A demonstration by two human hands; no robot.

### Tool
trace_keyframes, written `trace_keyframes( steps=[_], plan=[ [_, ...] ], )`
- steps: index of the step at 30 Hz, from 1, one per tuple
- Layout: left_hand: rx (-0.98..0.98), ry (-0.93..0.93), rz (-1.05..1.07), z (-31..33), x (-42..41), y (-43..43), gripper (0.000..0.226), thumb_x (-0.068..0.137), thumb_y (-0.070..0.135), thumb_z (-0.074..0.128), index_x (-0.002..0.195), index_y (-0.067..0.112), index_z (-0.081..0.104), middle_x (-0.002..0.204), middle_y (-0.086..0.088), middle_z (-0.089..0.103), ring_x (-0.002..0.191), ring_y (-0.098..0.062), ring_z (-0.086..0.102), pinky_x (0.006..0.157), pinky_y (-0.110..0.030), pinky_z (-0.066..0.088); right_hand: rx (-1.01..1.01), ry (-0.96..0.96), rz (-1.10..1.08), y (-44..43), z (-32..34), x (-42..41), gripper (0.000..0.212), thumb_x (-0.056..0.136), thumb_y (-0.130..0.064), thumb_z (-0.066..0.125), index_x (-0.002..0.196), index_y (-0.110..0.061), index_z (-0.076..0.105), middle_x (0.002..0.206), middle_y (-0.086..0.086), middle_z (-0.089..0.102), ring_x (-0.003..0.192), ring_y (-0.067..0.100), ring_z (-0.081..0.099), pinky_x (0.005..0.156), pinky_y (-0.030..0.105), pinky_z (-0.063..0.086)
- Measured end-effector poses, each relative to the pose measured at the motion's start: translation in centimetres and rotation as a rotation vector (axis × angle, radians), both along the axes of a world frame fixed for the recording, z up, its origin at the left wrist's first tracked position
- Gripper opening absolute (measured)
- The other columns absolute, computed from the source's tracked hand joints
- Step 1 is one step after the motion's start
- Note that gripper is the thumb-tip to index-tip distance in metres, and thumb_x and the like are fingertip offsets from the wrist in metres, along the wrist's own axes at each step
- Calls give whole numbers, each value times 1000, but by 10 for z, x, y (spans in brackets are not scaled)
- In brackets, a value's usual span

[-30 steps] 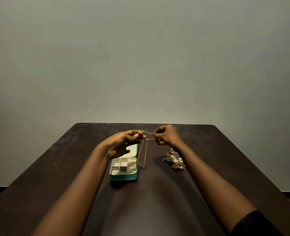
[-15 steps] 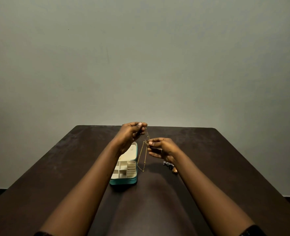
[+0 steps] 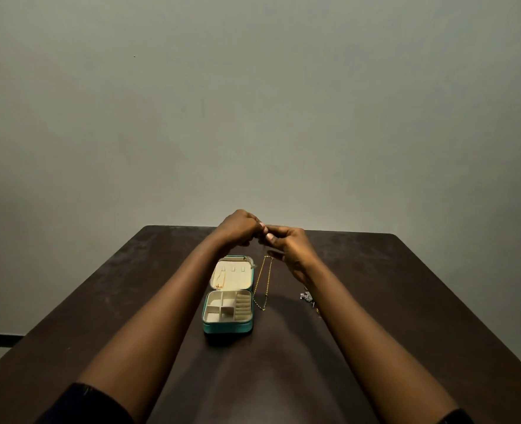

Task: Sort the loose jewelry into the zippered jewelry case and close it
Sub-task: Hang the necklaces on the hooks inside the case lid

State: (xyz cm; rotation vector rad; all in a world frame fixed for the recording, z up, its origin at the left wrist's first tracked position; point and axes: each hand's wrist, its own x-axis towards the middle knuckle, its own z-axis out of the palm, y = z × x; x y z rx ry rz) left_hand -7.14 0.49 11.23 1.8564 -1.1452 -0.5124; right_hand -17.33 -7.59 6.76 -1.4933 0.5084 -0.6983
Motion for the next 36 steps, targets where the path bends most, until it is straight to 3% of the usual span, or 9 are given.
trace_keyframes(
  steps=[4,9,13,18,22,24,28,33,36],
  plan=[
    [3,-6,29,0,5,3,16,89,11,53,80,9,66,67,-3,54,60,-14,44,54,-24,35,56,0,-19,3,1,1,19,89,2,53,100,-7,66,79,1,65,78,9,61,83,34,39],
    [16,19,43,-3,11,13,21,90,15,56,89,-2,68,64,-4,53,54,-11,41,49,-21,34,69,8,-54,1,1,2,26,89,5,51,77,-16,63,75,1,63,74,9,59,72,29,39],
    [2,63,30,-6,17,18,19,90,5,52,95,-5,68,70,-9,58,60,-13,46,54,-21,38,52,34,-76,-2,0,2,26,89,5,50,78,-15,63,74,1,63,73,10,59,75,30,40],
    [-68,79,3,-10,21,20,21,89,-3,51,105,1,63,79,-5,64,72,-12,56,72,-26,47,20,83,-60,-2,-7,5,24,89,3,51,80,-14,64,79,1,66,77,11,62,80,32,40],
    [-92,99,24,-15,25,15,23,86,-1,56,107,10,52,82,-8,66,74,-17,60,85,-36,49,-79,149,-13,1,-10,7,24,90,4,48,102,-6,66,99,7,67,93,14,61,74,28,40],
    [-93,80,22,-17,27,13,25,84,1,58,104,13,50,81,-9,65,77,-20,60,85,-37,48,-86,99,23,3,-11,11,28,90,7,46,107,-4,65,103,8,66,97,14,59,73,25,41],
    [-86,85,14,-19,30,10,24,83,1,59,100,14,50,81,-7,61,78,-19,58,80,-36,49,75,-89,103,7,-9,17,25,90,8,47,109,0,61,93,8,65,87,15,63,68,18,50],
    [-65,86,13,-27,37,9,22,84,1,55,102,14,50,88,-10,59,77,-20,57,68,-31,47,93,1,62,5,-11,28,13,88,2,56,90,-9,63,90,7,66,82,19,65,77,33,53],
    [-57,97,28,-32,42,10,22,85,-1,54,103,12,50,84,-9,59,70,-17,58,63,-28,47,128,24,56,5,-14,34,9,87,1,58,85,-7,63,79,6,65,71,16,63,64,26,55]
  ],
)
